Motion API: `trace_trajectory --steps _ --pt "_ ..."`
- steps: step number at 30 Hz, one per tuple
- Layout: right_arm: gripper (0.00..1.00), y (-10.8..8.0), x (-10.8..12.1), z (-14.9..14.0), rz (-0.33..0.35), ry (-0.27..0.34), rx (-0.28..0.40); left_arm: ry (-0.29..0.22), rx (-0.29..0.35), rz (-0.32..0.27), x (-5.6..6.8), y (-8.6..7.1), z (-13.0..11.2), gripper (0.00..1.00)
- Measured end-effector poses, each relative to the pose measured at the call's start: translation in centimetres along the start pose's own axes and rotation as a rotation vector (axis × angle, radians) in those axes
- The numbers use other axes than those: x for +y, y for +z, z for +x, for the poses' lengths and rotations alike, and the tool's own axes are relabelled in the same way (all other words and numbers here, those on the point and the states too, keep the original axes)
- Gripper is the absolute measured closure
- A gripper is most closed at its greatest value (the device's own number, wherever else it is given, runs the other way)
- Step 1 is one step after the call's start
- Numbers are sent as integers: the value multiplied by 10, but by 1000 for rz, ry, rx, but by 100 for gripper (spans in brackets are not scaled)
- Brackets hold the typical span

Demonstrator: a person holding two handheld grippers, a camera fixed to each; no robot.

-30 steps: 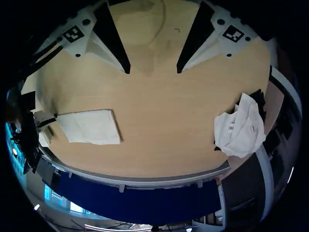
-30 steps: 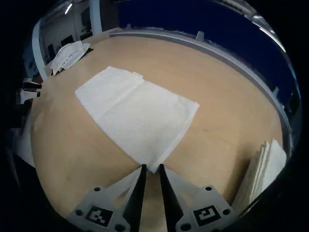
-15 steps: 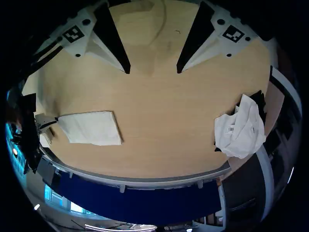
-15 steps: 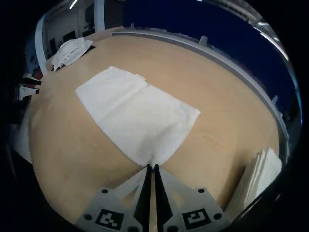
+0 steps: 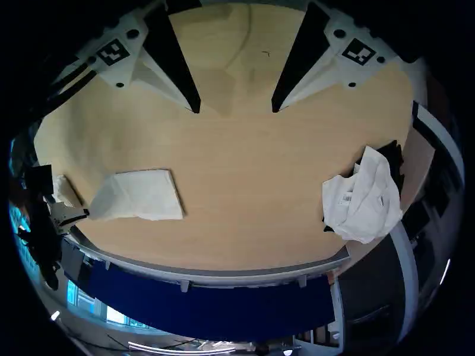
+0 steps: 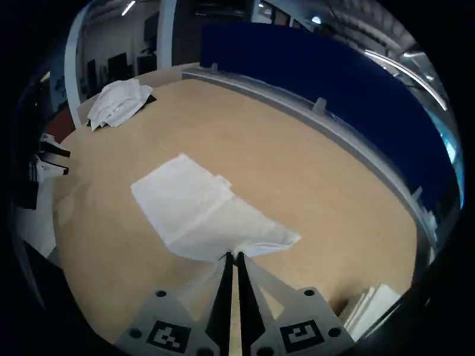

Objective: Fold towel

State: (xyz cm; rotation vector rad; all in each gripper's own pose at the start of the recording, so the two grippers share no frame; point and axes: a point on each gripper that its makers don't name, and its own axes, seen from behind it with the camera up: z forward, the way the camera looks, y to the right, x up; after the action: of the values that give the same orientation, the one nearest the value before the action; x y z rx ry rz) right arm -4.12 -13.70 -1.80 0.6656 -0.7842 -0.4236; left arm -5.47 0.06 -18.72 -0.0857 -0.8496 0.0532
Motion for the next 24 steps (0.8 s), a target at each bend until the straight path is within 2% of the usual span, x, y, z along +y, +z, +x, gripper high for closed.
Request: trace_trajectory --steps 6,10,24 --pt "95 -1 -18 42 16 -98 28 8 38 -3 0 -11 14 11" --pt "95 1 -36 61 39 -142 42 -1 47 -7 -1 -16 16 11" --pt "95 16 -69 79 84 -188 45 -29 49 7 -16 -27 4 11"
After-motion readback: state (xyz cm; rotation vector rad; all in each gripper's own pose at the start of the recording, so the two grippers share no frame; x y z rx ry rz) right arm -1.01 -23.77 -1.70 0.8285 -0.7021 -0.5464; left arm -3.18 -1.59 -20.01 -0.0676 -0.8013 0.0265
